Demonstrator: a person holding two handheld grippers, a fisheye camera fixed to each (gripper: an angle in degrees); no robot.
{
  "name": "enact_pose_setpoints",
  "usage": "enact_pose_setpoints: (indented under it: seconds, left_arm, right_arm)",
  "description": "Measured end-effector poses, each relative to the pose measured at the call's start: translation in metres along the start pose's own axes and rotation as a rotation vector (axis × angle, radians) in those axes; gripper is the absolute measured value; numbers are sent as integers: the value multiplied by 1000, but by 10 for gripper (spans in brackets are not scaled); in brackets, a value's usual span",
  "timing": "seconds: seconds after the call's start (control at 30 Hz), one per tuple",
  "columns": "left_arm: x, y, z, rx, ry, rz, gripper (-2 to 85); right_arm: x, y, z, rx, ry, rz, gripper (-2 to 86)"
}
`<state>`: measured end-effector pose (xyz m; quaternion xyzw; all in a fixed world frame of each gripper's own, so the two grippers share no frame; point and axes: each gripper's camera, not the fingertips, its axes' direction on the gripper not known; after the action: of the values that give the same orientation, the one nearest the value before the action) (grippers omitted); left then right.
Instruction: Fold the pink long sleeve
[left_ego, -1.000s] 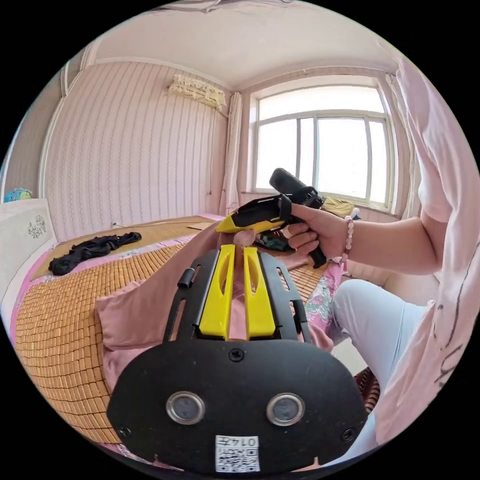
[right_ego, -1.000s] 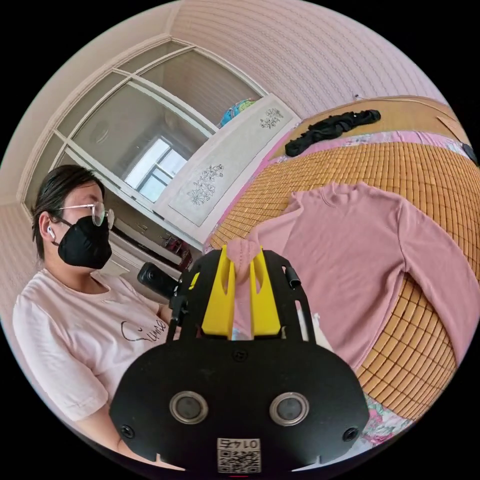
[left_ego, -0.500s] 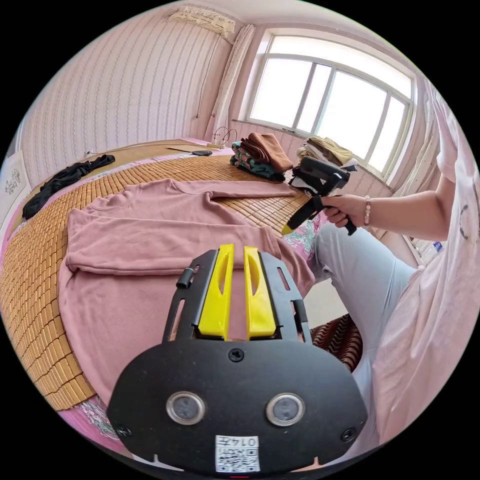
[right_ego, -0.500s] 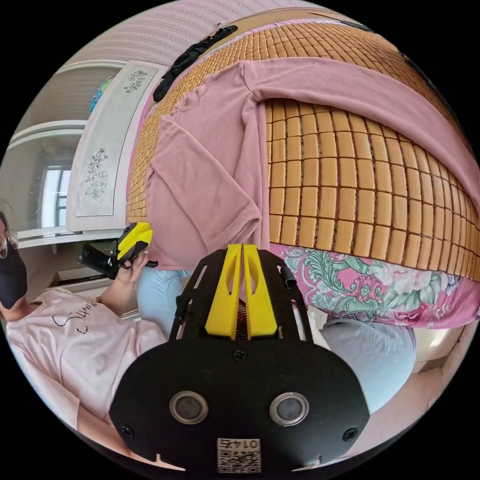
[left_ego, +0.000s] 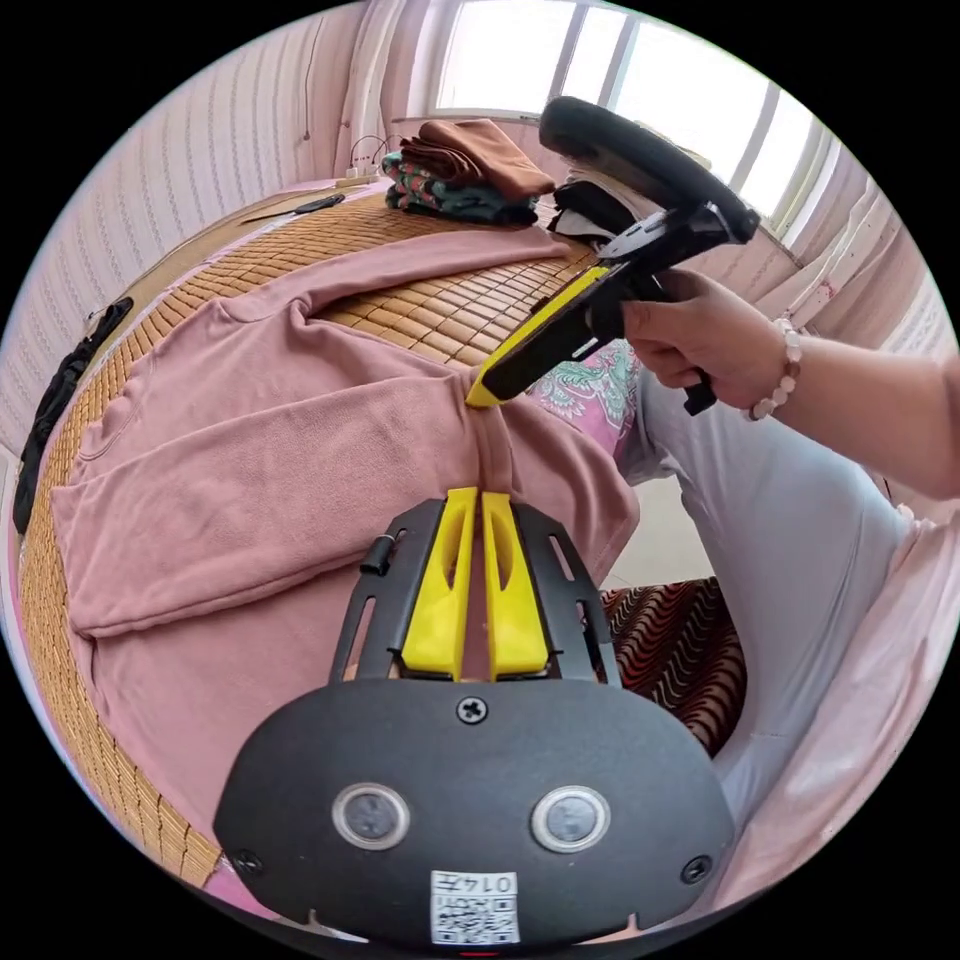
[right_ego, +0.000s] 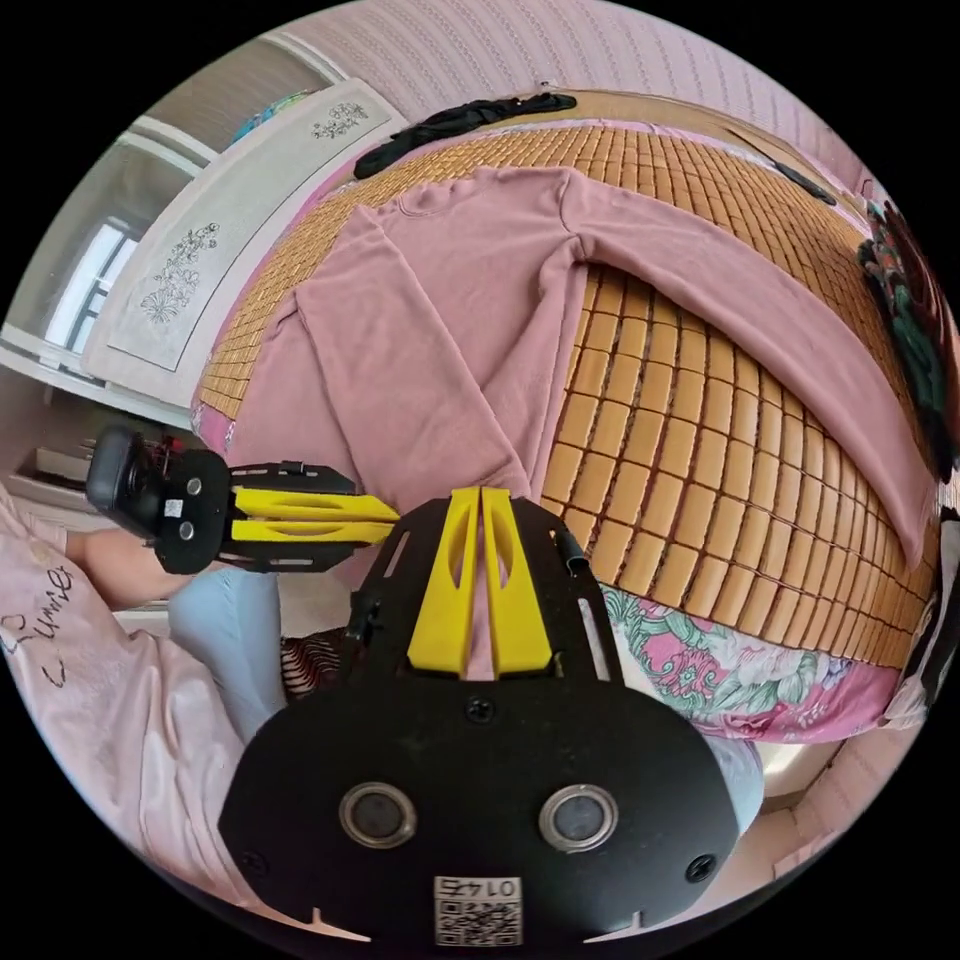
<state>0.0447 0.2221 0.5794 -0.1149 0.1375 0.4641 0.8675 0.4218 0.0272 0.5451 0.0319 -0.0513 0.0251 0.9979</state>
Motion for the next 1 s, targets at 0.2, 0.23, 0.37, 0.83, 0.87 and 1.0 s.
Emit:
enact_pose_setpoints:
  seconds: [0.2,0.23,0.37,0.83,0.87,1.0]
  left_arm:
    - [-12,-34,-16,119,0,-47,49]
    - [-16,-45,-15,147,-12,-64,79]
    - [-15,-83,-7,220,-86,-10,104]
    - [25,-256,98,156,-65,172,103]
    - [29,-264,104,153,-71,190,103]
    - [59,-309,143,138,-133,329,102]
  right_arm:
    - [87,41,-62,258,222,276,42]
    - [114,48,-75,291,218,380,84]
    - [187,86,-126,562,278,625,117]
    - [294,160,-136,657,172,859,141]
    - [299,162,-136,647,163,865,138]
    - [312,168,-137,611,131,906,118]
